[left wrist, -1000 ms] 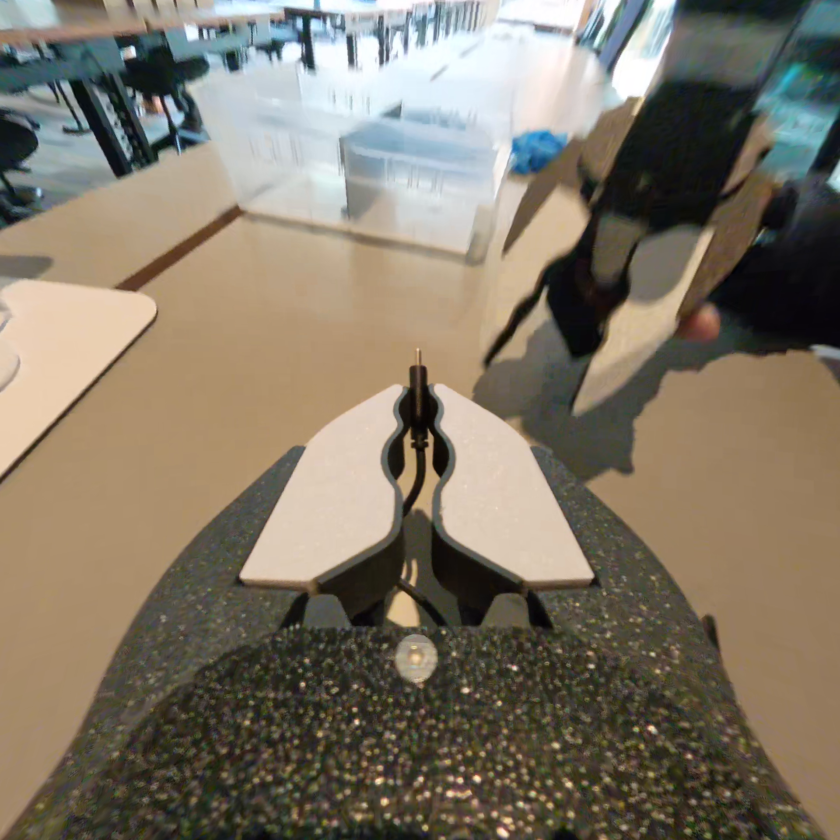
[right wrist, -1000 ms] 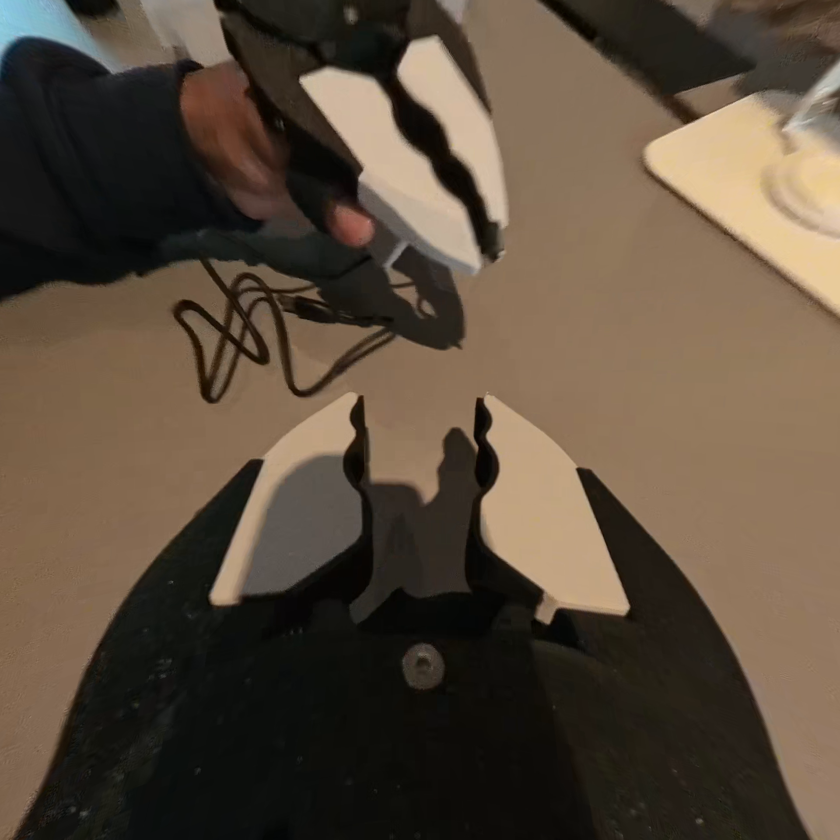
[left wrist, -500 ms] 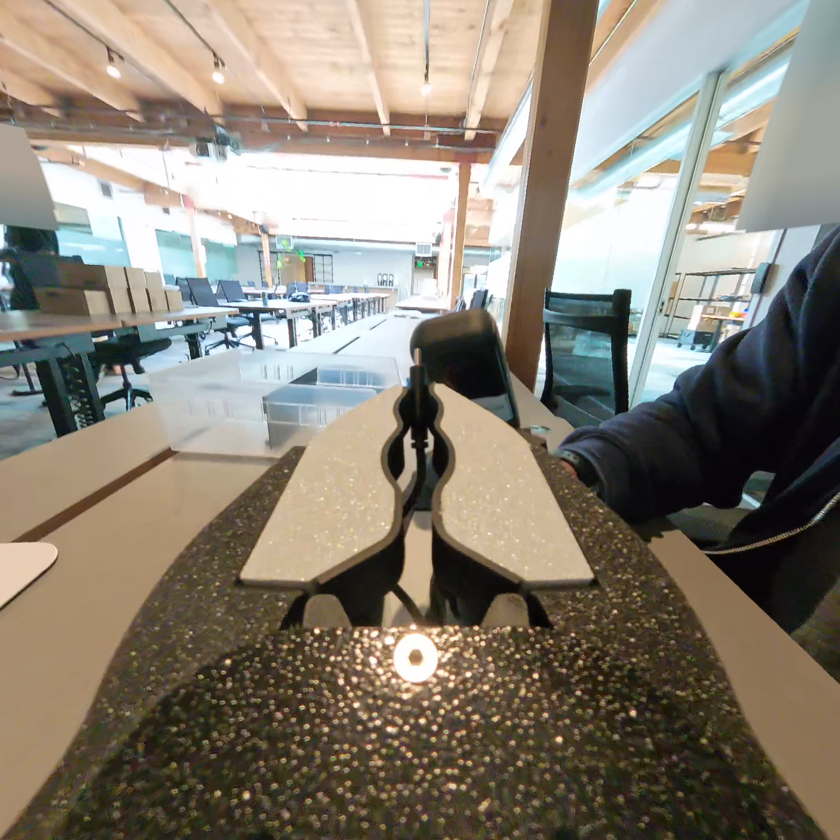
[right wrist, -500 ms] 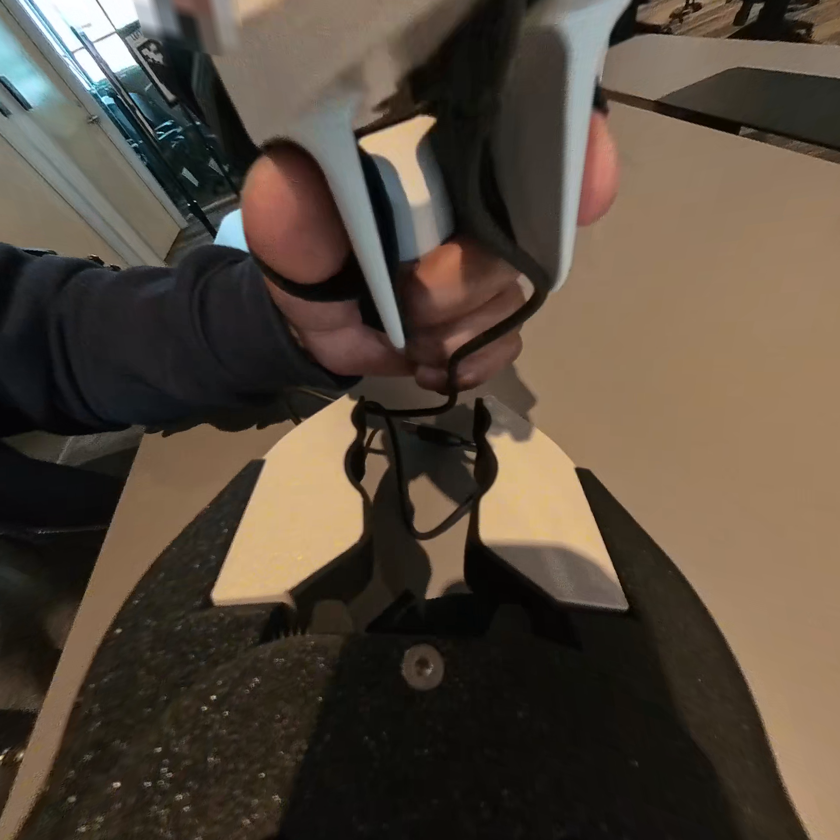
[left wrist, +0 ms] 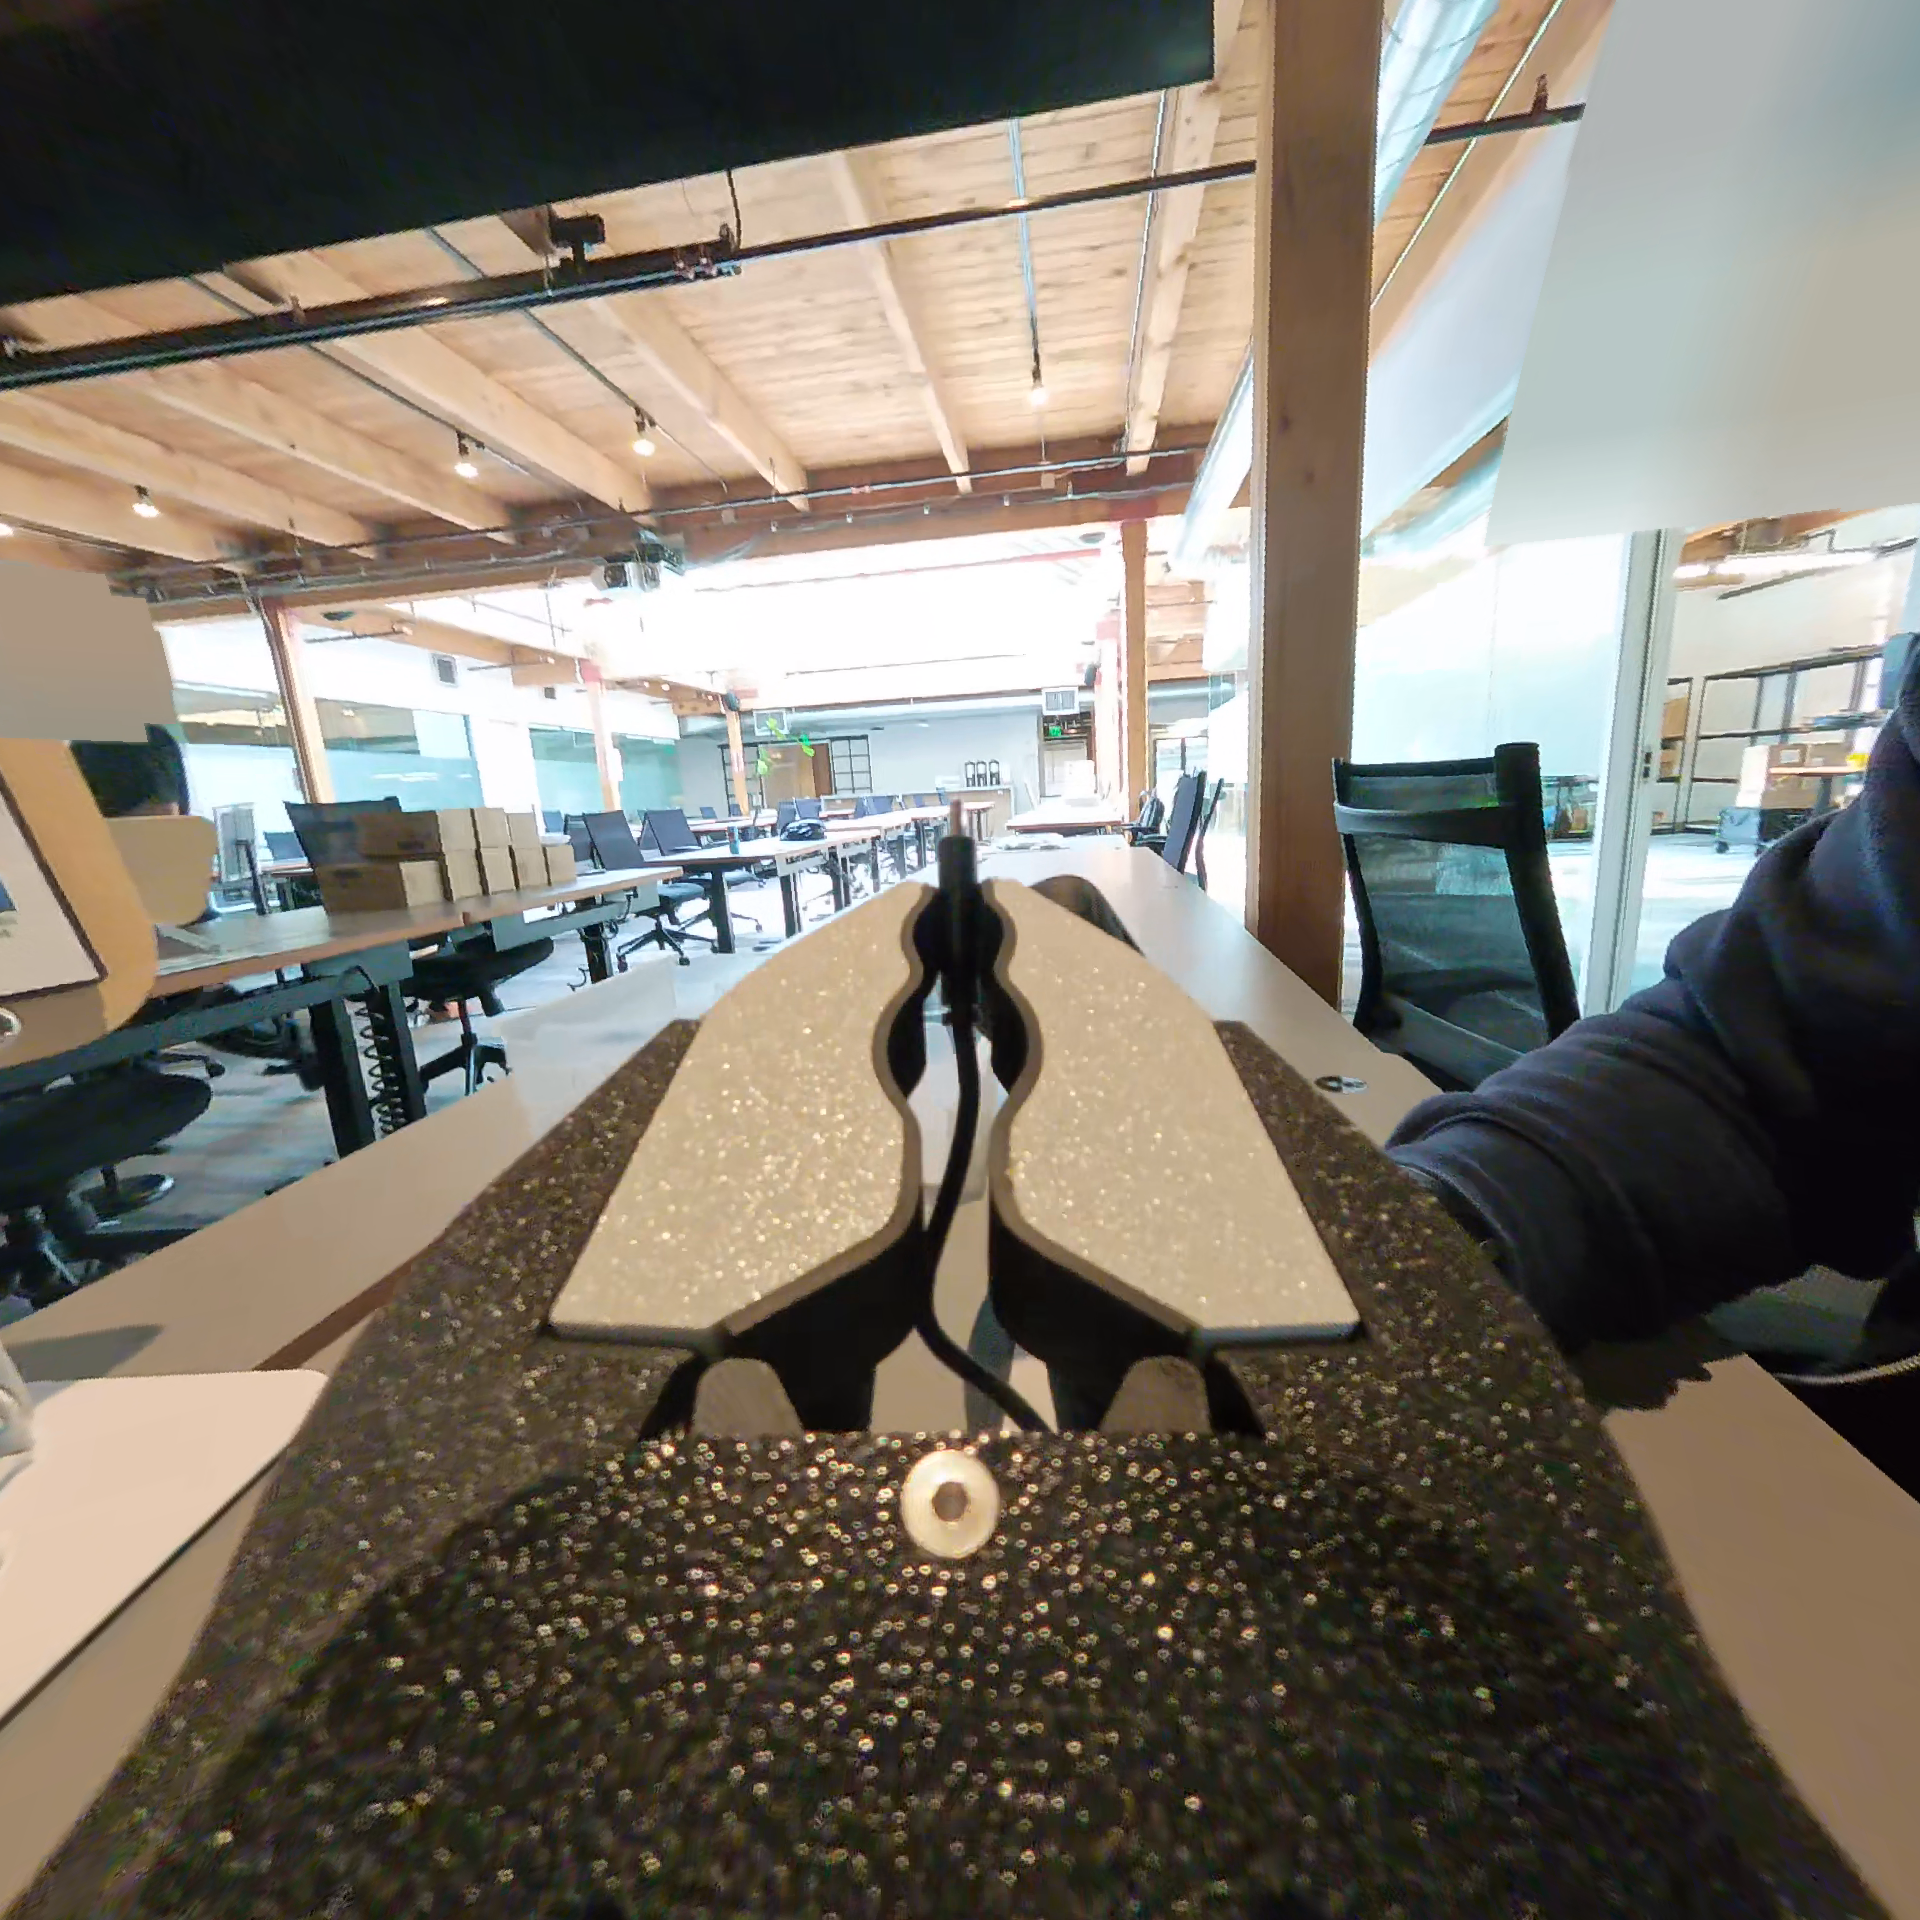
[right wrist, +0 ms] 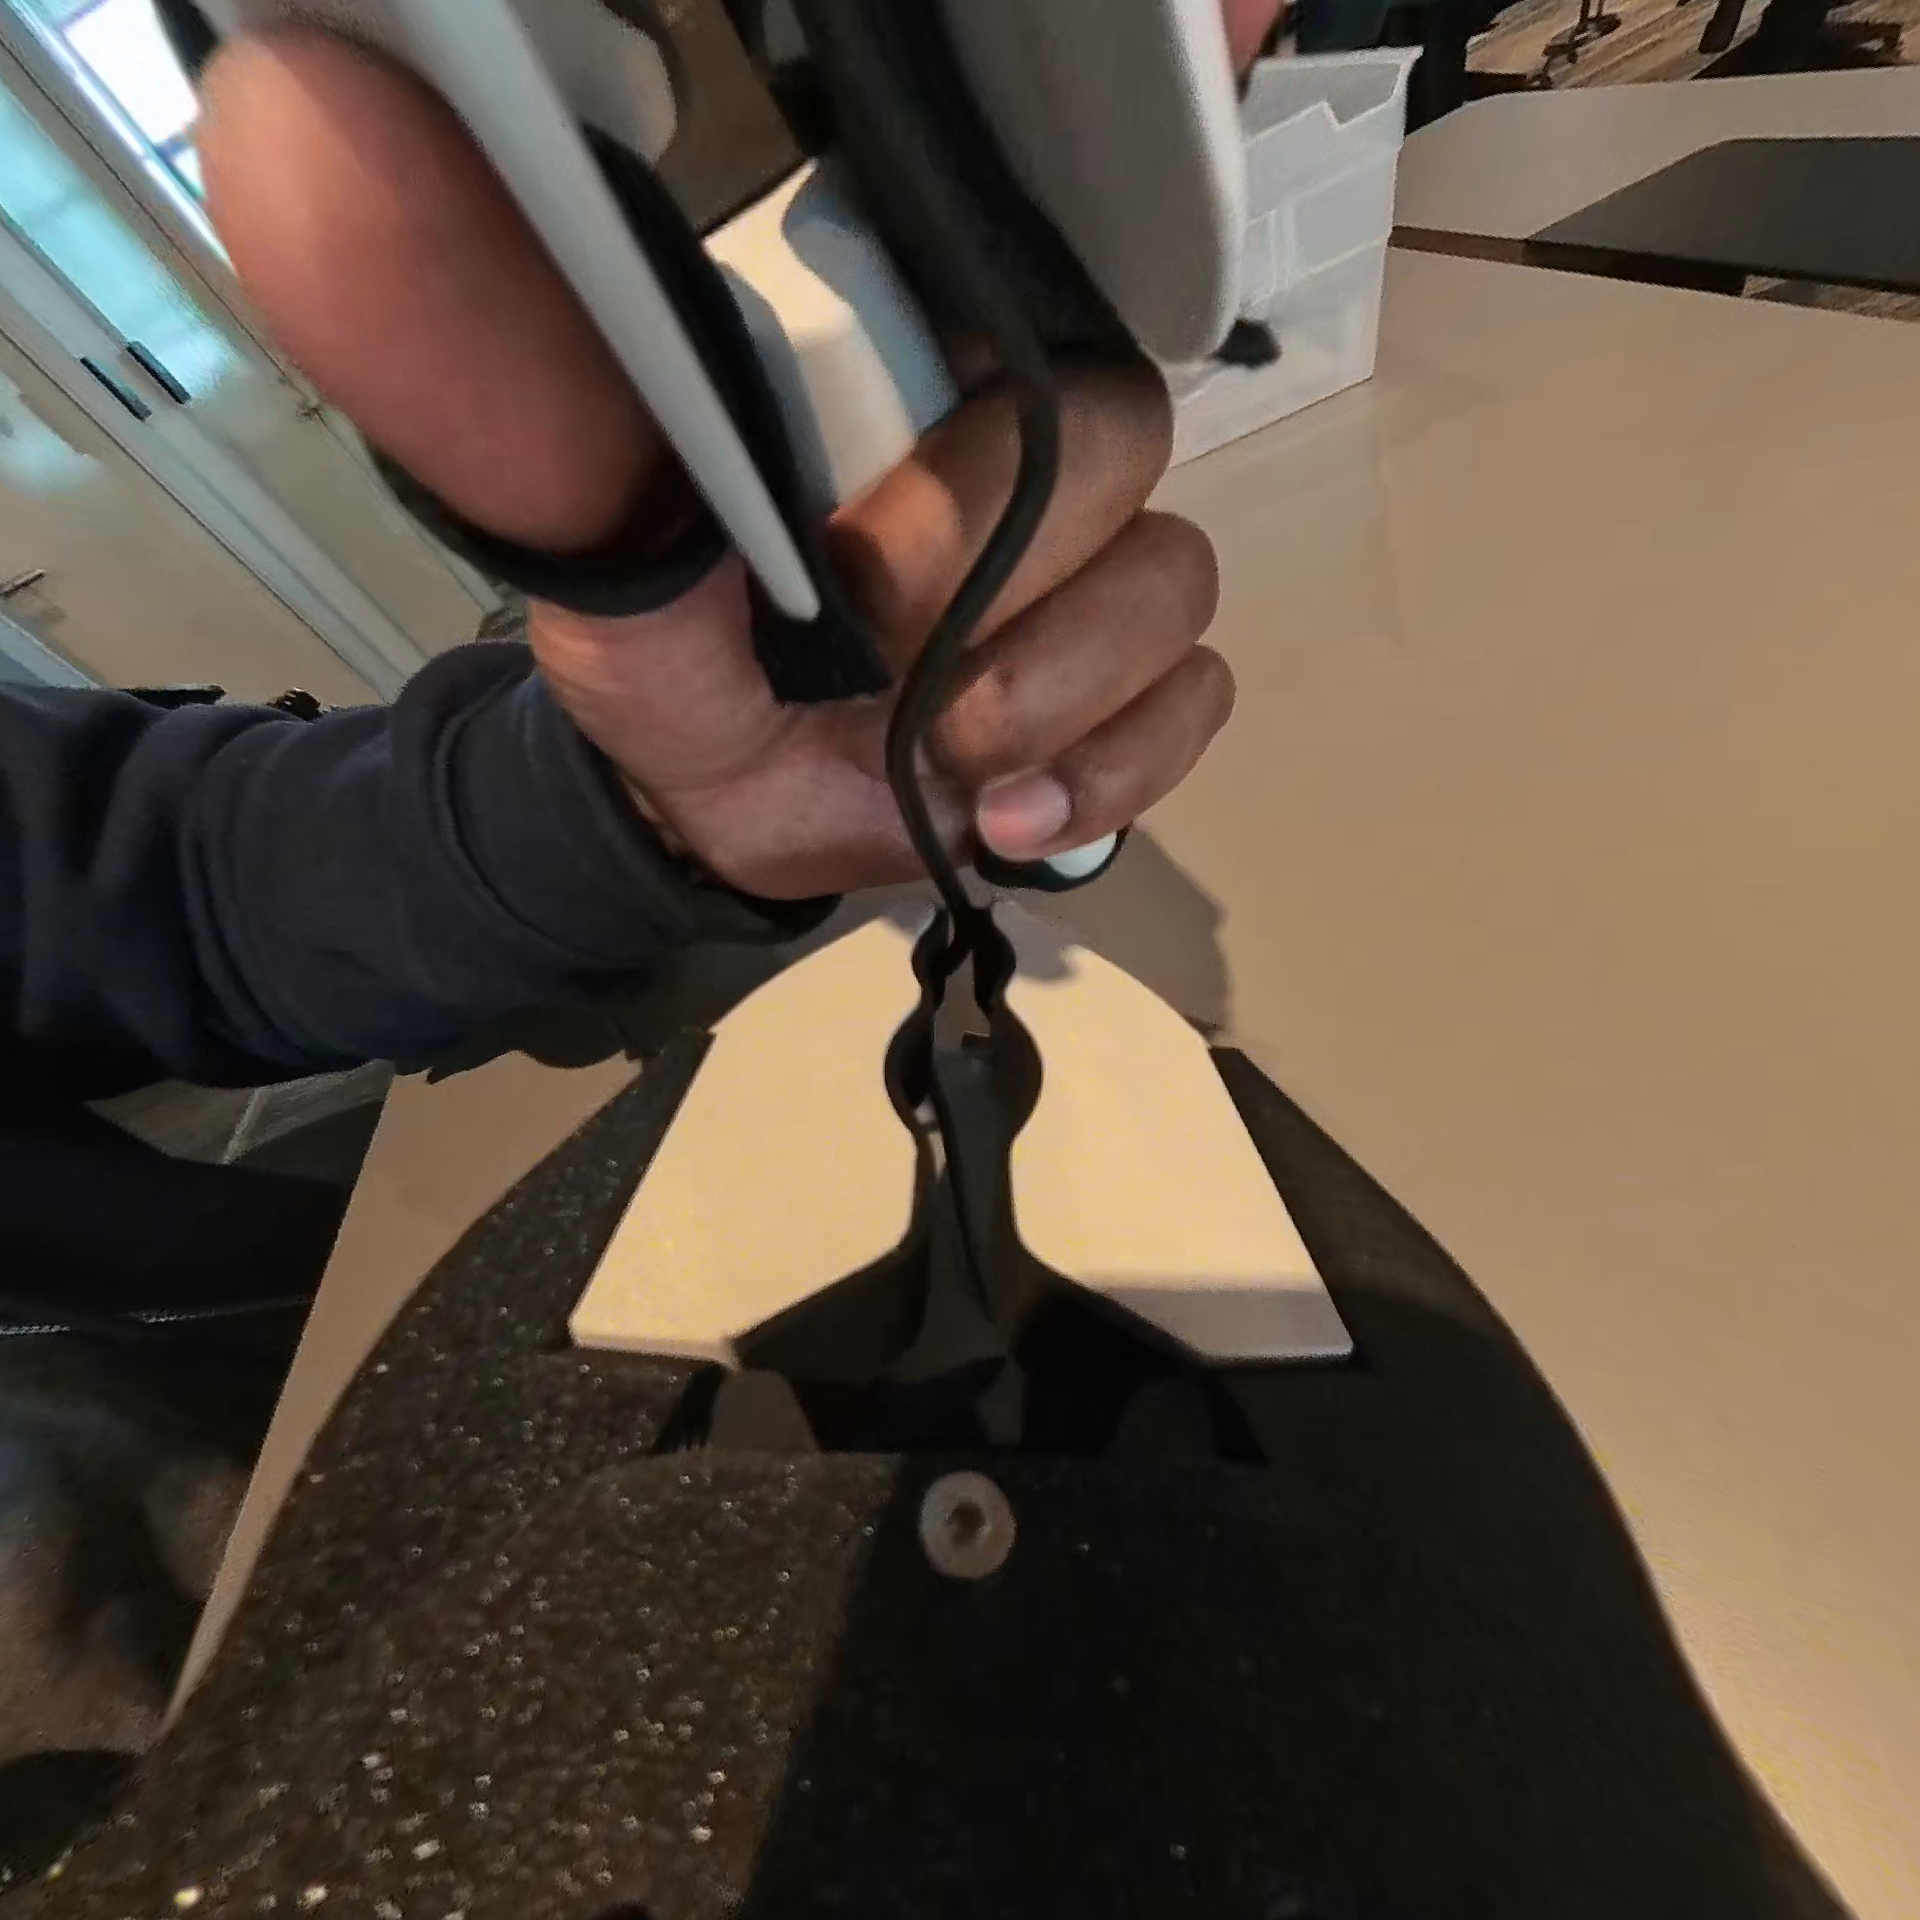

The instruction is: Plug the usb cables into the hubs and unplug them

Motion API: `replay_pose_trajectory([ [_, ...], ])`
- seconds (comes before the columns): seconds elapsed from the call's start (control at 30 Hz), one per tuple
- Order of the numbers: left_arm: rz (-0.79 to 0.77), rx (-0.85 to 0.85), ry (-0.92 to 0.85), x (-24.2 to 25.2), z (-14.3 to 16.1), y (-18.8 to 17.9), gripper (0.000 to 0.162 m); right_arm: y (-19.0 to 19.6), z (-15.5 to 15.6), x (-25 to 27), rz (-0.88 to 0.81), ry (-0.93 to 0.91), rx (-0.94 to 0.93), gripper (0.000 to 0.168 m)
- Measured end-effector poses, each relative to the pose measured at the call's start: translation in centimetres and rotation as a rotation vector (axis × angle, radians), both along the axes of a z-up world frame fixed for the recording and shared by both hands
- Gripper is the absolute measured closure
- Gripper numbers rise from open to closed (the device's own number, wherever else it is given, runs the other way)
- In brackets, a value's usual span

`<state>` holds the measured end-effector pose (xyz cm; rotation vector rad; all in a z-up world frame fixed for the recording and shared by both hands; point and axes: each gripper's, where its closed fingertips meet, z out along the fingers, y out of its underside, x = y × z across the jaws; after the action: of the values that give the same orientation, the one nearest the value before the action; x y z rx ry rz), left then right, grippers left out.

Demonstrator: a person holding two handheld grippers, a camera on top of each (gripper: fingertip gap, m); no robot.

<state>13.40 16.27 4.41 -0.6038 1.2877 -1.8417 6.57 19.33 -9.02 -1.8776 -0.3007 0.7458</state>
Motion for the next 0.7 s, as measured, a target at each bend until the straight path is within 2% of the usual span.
replay_pose_trajectory([
  [0.1, -0.006, -0.023, -0.003, -0.1, 0.1, 0.7, 0.154, -0.1, -0.1, 0.8, -0.027, -0.032, 0.001, 0.165],
  [0.27, -0.136, -0.107, 0.061, -0.5, -0.2, 1.8, 0.124, -0.1, 0.6, 3.9, -0.133, -0.107, 0.041, 0.165],
  [0.37, -0.117, -0.168, 0.106, -0.1, -1.3, 4.2, 0.120, -0.4, 1.8, 6.4, -0.226, -0.180, 0.101, 0.166],
  [0.5, -0.014, -0.295, 0.164, 0.9, -3.9, 8.7, 0.120, -1.5, 4.8, 9.9, -0.355, -0.307, 0.209, 0.166],
  [0.6, 0.012, -0.379, 0.202, 1.3, -5.8, 10.8, 0.120, -2.9, 8.2, 12.4, -0.443, -0.372, 0.296, 0.166],
  [0.7, -0.010, -0.452, 0.195, 1.1, -5.8, 11.9, 0.120, -4.2, 11.4, 14.9, -0.516, -0.452, 0.351, 0.166],
])
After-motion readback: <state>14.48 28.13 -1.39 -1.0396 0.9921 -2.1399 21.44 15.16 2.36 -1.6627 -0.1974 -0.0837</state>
